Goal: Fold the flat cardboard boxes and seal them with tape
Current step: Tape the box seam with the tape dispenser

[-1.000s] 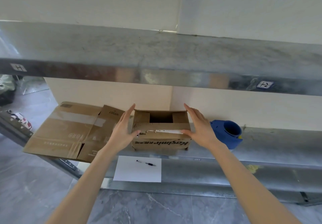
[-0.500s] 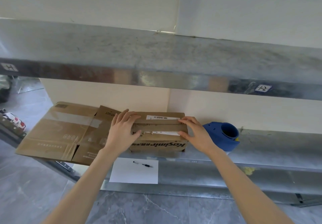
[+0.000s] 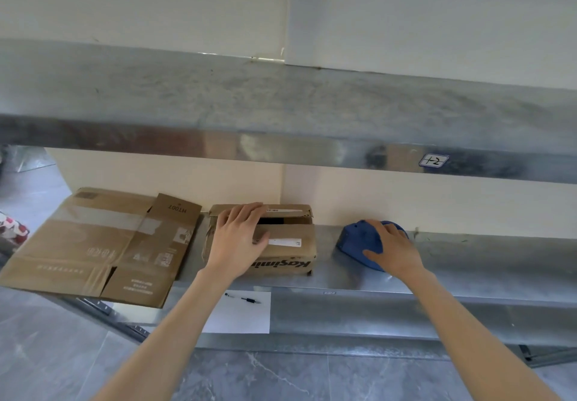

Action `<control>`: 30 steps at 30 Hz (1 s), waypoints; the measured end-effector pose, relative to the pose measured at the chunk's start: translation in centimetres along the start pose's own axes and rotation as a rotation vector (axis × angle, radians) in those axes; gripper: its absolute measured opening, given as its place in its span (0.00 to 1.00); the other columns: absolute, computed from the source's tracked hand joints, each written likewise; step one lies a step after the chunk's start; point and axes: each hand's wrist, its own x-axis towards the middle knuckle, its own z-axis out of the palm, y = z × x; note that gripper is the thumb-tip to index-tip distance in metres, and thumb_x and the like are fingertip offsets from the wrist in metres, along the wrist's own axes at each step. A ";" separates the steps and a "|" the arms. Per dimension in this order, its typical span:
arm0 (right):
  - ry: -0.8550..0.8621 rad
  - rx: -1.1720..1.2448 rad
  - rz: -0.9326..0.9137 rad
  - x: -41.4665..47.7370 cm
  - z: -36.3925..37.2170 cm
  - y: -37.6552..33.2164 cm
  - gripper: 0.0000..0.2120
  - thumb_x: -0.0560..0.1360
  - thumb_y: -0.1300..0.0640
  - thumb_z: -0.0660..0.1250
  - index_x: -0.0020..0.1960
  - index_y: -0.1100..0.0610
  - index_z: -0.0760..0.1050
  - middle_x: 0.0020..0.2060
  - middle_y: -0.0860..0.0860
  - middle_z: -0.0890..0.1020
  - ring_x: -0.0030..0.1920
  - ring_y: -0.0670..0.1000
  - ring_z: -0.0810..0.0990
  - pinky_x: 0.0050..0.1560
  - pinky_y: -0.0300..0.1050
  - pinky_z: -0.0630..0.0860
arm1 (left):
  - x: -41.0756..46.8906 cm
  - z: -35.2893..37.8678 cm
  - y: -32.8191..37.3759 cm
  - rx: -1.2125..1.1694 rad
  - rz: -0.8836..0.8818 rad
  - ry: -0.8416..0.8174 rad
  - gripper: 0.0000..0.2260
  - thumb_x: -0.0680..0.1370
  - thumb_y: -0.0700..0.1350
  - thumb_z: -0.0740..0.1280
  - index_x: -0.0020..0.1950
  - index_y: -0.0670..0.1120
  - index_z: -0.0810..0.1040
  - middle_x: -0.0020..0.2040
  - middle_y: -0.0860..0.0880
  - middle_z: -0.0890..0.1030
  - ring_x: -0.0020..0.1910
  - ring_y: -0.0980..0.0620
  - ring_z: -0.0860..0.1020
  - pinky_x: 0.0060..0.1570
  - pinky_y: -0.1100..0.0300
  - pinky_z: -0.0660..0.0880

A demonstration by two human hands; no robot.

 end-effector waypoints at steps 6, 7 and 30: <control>-0.159 -0.050 -0.082 1.8 0.6 2.1 0.39 0.77 0.50 0.68 0.80 0.44 0.49 0.51 0.54 0.81 0.50 0.55 0.80 0.52 0.48 0.76 | 0.0 1.1 1.3 0.010 -0.060 -0.028 0.19 0.76 0.49 0.70 0.67 0.48 0.78 0.64 0.51 0.79 0.64 0.47 0.75 0.65 0.49 0.67; -0.182 0.027 -0.081 2.1 0.7 2.3 0.39 0.77 0.53 0.68 0.79 0.43 0.49 0.46 0.54 0.82 0.45 0.54 0.80 0.46 0.48 0.77 | 0.0 1.3 1.3 0.004 -0.071 -0.038 0.18 0.77 0.49 0.70 0.67 0.48 0.78 0.65 0.51 0.78 0.65 0.47 0.74 0.65 0.49 0.67; -0.148 0.180 -0.240 4.0 -0.6 3.3 0.45 0.71 0.48 0.74 0.77 0.34 0.47 0.57 0.53 0.78 0.48 0.53 0.77 0.45 0.44 0.73 | 0.2 0.4 1.7 -0.080 -0.145 -0.018 0.15 0.77 0.46 0.70 0.64 0.50 0.80 0.64 0.53 0.77 0.65 0.48 0.72 0.65 0.49 0.66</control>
